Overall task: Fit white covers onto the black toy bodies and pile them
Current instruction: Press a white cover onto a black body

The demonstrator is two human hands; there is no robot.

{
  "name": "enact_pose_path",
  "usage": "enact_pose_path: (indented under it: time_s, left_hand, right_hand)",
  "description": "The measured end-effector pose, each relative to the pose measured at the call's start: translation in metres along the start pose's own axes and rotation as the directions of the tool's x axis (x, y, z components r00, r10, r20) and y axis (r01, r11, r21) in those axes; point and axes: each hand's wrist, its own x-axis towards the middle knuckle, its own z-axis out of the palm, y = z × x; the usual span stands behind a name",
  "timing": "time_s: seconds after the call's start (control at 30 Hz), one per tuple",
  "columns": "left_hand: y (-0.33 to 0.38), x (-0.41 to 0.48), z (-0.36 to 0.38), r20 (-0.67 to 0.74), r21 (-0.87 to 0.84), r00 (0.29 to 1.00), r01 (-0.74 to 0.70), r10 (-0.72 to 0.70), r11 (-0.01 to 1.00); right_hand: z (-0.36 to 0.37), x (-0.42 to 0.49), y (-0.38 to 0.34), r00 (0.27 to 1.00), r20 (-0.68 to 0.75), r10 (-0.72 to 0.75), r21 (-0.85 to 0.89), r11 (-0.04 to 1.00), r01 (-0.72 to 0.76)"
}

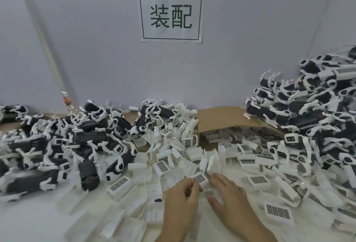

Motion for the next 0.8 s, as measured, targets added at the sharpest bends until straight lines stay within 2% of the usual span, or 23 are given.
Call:
enact_pose_path:
  time_s: [0.2, 0.3, 0.37, 0.47, 0.57, 0.63, 0.73, 0.8]
  left_hand:
    - [-0.004, 0.002, 0.0, 0.029, 0.08, 0.999, -0.045, 0.043, 0.996]
    - [0.001, 0.007, -0.007, 0.053, 0.009, 0.999, -0.005, 0.005, 1.0]
    - [0.005, 0.016, -0.021, -0.016, -0.068, 1.0, 0.001, -0.003, 0.998]
    - [0.002, 0.034, -0.051, -0.24, -0.056, 0.971, -0.019, 0.005, 0.998]
    - [-0.01, 0.053, -0.079, -0.44, 0.161, 0.897, 0.116, -0.034, 0.98]
    - [-0.021, 0.067, -0.099, -0.53, 0.313, 0.846, 0.255, -0.055, 0.915]
    - [-0.038, 0.085, -0.124, -0.475, 0.385, 0.857, 0.408, -0.201, 0.828]
    - [-0.049, 0.092, -0.13, -0.44, 0.445, 0.864, 0.447, -0.246, 0.776]
  right_hand:
    - [-0.007, -0.001, -0.009, 0.993, -0.12, 0.007, 0.08, 0.997, 0.003]
    - [-0.01, -0.002, -0.008, 0.984, -0.175, 0.023, 0.1, 0.995, -0.006]
    - [-0.014, -0.003, -0.006, 0.977, -0.207, 0.051, 0.129, 0.991, -0.025]
    - [-0.018, -0.005, -0.004, 0.965, -0.246, 0.093, 0.189, 0.981, -0.046]
    - [-0.021, -0.004, -0.005, 0.953, -0.268, 0.139, 0.252, 0.965, -0.07]
    - [-0.022, -0.003, -0.006, 0.951, -0.26, 0.167, 0.289, 0.953, -0.089]
    - [-0.023, -0.003, -0.008, 0.948, -0.262, 0.181, 0.327, 0.941, -0.089]
    - [-0.025, -0.006, -0.01, 0.944, -0.275, 0.182, 0.357, 0.931, -0.075]
